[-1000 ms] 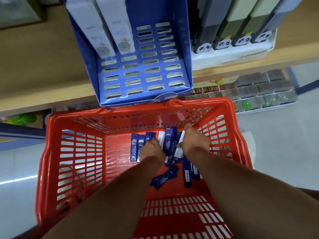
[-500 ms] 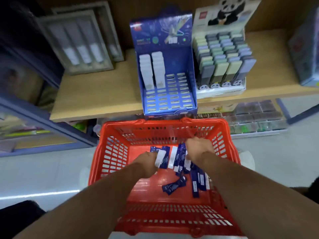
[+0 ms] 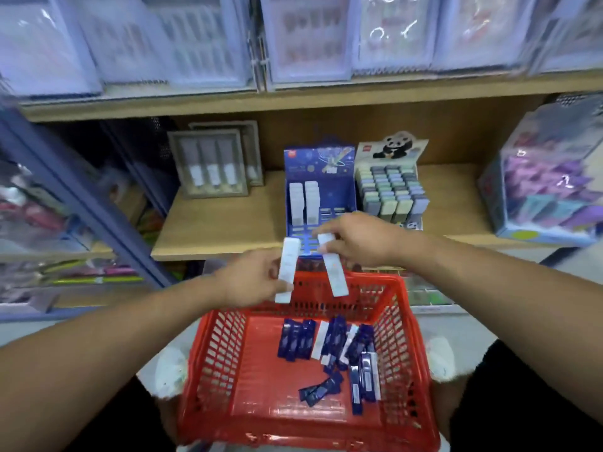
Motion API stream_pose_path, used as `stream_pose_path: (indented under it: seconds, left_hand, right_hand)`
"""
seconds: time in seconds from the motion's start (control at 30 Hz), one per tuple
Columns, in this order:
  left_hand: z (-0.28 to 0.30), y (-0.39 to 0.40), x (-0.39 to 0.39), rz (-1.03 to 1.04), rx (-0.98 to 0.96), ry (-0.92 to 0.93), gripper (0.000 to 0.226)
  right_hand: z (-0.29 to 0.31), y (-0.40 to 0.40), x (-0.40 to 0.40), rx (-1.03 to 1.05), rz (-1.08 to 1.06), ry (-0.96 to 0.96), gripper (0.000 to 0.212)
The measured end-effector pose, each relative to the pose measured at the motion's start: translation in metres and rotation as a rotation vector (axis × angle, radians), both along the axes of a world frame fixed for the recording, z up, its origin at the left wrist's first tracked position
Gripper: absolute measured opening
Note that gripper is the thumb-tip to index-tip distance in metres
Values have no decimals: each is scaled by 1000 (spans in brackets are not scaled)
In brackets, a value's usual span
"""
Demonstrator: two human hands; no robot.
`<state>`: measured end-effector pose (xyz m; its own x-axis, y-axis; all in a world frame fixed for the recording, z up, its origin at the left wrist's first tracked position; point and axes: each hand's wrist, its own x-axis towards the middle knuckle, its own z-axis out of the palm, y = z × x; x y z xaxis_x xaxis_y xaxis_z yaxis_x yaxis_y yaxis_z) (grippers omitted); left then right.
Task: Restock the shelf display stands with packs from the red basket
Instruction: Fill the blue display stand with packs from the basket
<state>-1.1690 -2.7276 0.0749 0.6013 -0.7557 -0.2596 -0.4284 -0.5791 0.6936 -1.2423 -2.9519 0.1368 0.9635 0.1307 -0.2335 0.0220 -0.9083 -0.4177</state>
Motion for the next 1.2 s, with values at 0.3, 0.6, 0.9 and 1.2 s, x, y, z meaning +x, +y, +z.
stream_pose_path:
  seconds: [0.3, 0.6, 0.9, 1.2]
  left_hand:
    - [-2, -18, 32, 272, -137, -84, 24]
    - [-16, -35, 51, 512, -73, -39, 22]
    - [-35, -47, 54, 646, -256, 321, 26]
    - [-40, -52, 49, 633, -260, 290, 8]
  right_hand:
    - [-17, -14, 29, 422, -362, -40, 45]
    - [-40, -1, 65, 313, -366, -368, 9]
    - [-57, 1, 81, 285, -348, -432, 17]
    - [-58, 4, 79, 284, -305, -423, 14]
